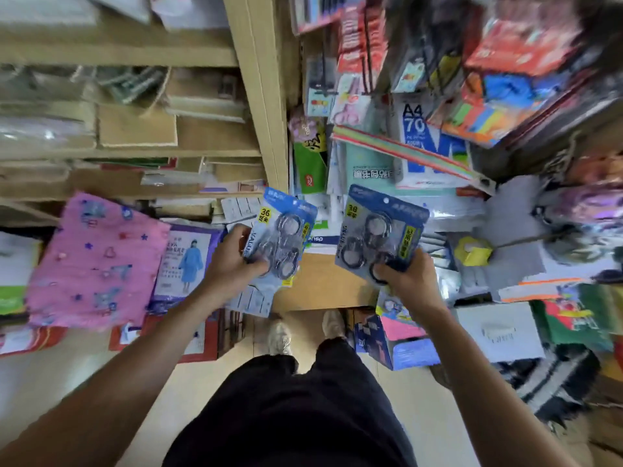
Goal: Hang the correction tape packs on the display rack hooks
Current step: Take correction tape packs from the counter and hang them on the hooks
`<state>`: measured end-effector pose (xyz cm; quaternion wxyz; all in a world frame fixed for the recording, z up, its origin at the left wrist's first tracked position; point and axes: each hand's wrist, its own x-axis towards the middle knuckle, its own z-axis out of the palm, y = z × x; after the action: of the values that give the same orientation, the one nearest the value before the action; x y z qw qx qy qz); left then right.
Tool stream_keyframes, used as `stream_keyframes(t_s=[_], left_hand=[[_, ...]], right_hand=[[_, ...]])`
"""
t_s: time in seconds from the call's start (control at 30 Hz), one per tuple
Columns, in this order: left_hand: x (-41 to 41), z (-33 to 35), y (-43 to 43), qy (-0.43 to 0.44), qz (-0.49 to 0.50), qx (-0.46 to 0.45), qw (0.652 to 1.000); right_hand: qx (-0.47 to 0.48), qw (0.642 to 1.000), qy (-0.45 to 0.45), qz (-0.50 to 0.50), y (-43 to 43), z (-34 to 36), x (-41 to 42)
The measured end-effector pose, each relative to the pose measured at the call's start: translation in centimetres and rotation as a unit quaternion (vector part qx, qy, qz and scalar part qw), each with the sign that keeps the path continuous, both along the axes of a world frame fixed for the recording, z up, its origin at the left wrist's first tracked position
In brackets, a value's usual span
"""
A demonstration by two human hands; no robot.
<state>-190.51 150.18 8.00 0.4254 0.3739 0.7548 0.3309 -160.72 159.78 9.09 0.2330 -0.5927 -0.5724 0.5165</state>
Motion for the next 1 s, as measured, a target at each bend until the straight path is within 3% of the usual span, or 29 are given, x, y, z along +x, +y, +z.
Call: stream_keyframes(t_s=[0.2,0.37,0.5,0.77,1.0], left_hand=[[3.0,9.2,4.2,-0.025,0.023,0.15,0.988],[4.6,16.0,7.7,-0.031,0.055,0.264,0.962],[4.5,21.9,9.9,0.014,0.043,0.351,0.935],[3.1,35.4,13.0,0.116,0.012,0.485,0.867],[1.5,46.0,16.3,0.249,0.015,0.584,0.772]], right_hand=[[0.099,0.989,0.105,0.035,4.3,8.1,1.6],[0.233,0.967,0.09,0.039,7.7,15.2,1.5],[0.324,0.941,0.093,0.039,10.0,20.7,1.6],[0.493,0.864,0.098,-0.005,13.9,32.4,1.8],[0.528,0.831,0.174,-0.006,17.0,40.9,1.2]])
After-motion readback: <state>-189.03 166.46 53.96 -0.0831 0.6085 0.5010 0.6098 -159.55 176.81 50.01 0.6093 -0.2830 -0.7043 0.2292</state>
